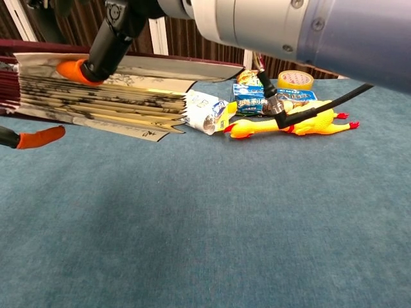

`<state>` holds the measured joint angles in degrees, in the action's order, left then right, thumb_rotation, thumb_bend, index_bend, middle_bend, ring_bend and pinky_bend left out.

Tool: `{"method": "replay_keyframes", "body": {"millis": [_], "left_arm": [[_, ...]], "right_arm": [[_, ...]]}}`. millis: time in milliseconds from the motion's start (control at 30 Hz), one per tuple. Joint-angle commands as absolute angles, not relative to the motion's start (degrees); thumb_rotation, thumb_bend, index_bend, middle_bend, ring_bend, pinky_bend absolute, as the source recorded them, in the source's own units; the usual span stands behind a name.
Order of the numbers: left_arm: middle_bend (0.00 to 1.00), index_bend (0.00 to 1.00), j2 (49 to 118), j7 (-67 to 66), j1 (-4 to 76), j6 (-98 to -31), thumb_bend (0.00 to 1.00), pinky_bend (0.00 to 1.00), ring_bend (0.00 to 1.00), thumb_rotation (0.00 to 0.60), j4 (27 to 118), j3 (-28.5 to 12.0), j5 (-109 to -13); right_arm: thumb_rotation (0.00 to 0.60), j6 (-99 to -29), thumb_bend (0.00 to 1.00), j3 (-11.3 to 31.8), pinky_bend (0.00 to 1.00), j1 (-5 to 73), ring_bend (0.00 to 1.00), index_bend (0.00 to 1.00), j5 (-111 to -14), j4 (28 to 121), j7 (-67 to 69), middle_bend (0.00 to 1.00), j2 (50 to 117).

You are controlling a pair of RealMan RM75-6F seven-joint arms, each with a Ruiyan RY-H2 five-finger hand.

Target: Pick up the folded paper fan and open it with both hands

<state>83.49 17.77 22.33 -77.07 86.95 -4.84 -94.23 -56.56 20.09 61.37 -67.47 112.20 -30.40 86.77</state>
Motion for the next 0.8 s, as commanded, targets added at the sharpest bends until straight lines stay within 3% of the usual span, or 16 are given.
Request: {"method": "replay_keyframes", "body": {"millis": [33, 267, 800], "left_arm": [[0.12, 0.45, 83.9, 17.4, 22.5, -77.1, 0.49, 0.0, 0.0, 0.6, 86.7, -5.0, -93.9], [0.22, 0.53, 85.1, 16.1, 22.8, -78.3, 0.53, 0.04, 0.0, 0.6, 85.9, -6.1, -93.2], [0.25, 0.56, 86.2, 15.0, 23.7, -77.8, 0.53, 0.04, 0.0, 0.6, 82.1, -7.7, -89.7]], "right_arm": [[0.6, -56.8, 0.51, 20.1, 0.16, 61.3, 0.22, 0.75, -67.6, 112.4, -30.0, 0.16, 86.4], [0.6, -57.7, 0.51, 20.3, 0.16, 60.7, 0.22, 0.76, -67.7, 113.2, -28.7, 0.16, 85.1], [0.6, -59.6, 0.51, 19.3, 0.17, 57.5, 0.22, 0.76, -69.5, 113.5, -23.6, 0.16, 80.5]]}}
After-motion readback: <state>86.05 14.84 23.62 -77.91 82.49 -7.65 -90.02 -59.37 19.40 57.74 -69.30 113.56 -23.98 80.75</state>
